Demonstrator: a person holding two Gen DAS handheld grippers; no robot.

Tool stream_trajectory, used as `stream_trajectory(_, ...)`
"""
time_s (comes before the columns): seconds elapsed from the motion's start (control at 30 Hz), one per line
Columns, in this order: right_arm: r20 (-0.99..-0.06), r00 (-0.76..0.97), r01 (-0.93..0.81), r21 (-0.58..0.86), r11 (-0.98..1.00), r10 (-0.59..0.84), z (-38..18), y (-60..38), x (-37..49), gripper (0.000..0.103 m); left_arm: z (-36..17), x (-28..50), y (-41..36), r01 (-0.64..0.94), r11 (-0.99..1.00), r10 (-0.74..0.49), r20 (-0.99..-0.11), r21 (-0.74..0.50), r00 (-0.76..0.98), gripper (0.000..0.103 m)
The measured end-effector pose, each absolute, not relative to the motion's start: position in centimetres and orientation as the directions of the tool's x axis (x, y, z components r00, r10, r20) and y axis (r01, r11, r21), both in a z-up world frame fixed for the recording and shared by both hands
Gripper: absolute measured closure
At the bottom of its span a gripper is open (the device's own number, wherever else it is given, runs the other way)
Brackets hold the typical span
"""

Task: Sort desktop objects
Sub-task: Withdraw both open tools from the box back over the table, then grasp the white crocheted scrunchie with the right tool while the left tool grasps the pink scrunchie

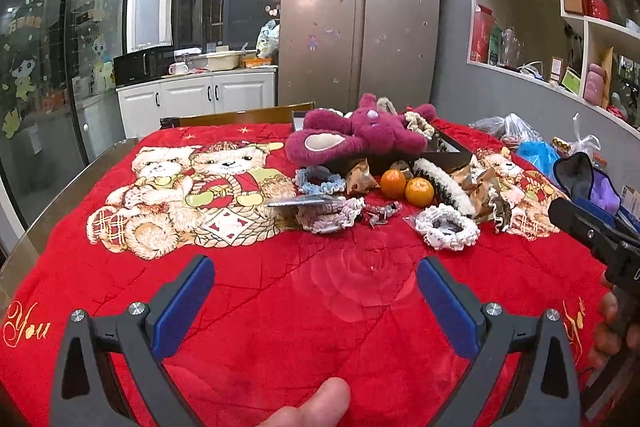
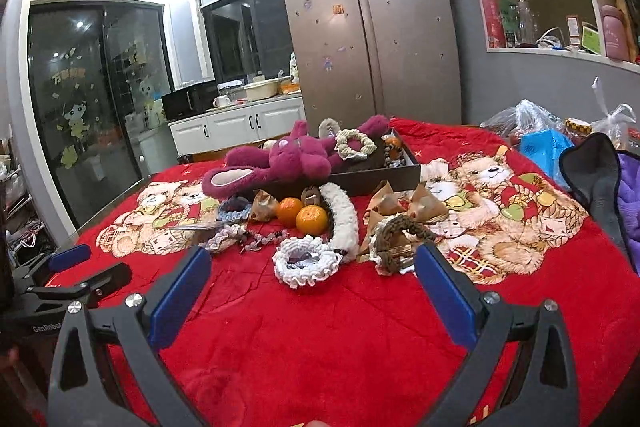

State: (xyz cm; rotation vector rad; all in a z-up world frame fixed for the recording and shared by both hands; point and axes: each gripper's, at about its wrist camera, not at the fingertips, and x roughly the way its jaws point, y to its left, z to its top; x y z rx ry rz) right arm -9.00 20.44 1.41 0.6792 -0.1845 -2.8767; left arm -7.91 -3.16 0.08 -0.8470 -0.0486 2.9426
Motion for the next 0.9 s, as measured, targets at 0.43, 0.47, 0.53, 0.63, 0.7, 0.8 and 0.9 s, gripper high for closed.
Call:
stream_trajectory(0.43, -0.473, -0.843, 0.182, 0.198, -0.963, -0.257, 0.3, 20.2, -10.7, 0.000, -0.7, -9.7, -4.1, -0.055, -0.995, 0.090, -0.573, -0.078, -0.815, 0.000)
stream_trajectory(0.47, -0.477, -0.839, 0.185, 0.203, -0.961, -0.262, 0.2, 20.1, -10.7, 0.000, -0.7, -9.9, -4.0, -0.056, -0.996, 0.086, -0.578, -0.070, -0.812, 0.000)
stream_trajectory(0.53, -0.486, -0.833, 0.189, 0.202, -0.961, -0.266, 0.0, 19.9, -11.0, 0.000, -0.7, -10.3, -4.2, -0.055, -0.997, 0.082, -0.584, -0.063, -0.808, 0.000)
stream_trajectory(0.63, -0.495, -0.829, 0.187, 0.191, -0.964, -0.259, -0.2, 19.8, -11.3, 0.000, -0.8, -10.9, -4.6, -0.054, -0.996, 0.085, -0.594, -0.071, -0.800, 0.000)
stream_trajectory(0.7, -0.501, -0.824, 0.190, 0.196, -0.962, -0.265, -0.1, 19.8, -11.4, 0.000, -0.8, -11.5, -4.8, -0.055, -0.996, 0.090, -0.603, -0.075, -0.793, 0.000)
stream_trajectory(0.8, -0.511, -0.816, 0.189, 0.204, -0.960, -0.269, -0.2, 19.6, -12.0, 0.001, -0.8, -12.5, -4.8, -0.064, -0.994, 0.102, -0.618, -0.084, -0.780, 0.000)
stream_trajectory(0.9, -0.528, -0.801, 0.193, 0.217, -0.957, -0.282, -0.4, 19.3, -13.0, 0.000, -0.9, -13.7, -4.6, -0.075, -0.994, 0.112, -0.631, -0.086, -0.768, 0.000)
